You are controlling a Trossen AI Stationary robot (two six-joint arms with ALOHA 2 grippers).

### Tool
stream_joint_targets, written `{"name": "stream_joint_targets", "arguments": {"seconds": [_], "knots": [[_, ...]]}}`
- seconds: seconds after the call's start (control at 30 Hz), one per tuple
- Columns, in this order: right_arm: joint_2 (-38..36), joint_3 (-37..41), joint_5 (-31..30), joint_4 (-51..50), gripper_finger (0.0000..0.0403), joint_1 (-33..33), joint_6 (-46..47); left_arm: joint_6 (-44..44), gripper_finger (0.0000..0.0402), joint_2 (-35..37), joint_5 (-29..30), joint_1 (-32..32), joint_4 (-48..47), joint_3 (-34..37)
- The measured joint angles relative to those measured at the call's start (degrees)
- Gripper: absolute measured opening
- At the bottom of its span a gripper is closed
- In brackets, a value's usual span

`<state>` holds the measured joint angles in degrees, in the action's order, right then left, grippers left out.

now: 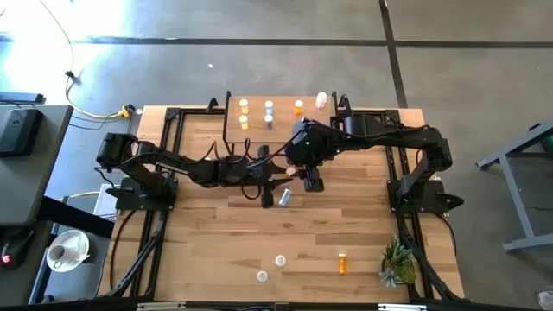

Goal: Pick and place medicine bottles onto shelf by color
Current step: Put the top orange pill bottle on the shelf aligned with the other orange pill bottle

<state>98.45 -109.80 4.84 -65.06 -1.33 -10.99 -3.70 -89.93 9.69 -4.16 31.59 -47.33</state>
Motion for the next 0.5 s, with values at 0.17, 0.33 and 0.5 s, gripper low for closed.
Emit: {"name": "stream_joint_targets", "arguments": {"seconds": [0.17,0.33,0.5], "knots": [[0.0,0.0,-0.7,0.3,0.0177,0.3,0.0,-1.3,0.0085,0.0,0.0,0.0,1.7,0.0],[0.3,0.0,-2.2,1.0,0.0177,0.3,0.4,-1.4,0.0085,0.0,0.0,0.1,2.9,0.0],[0.3,0.0,-2.2,1.0,0.0177,0.3,0.6,-1.2,0.0085,0.0,0.0,0.1,5.4,0.0]]}}
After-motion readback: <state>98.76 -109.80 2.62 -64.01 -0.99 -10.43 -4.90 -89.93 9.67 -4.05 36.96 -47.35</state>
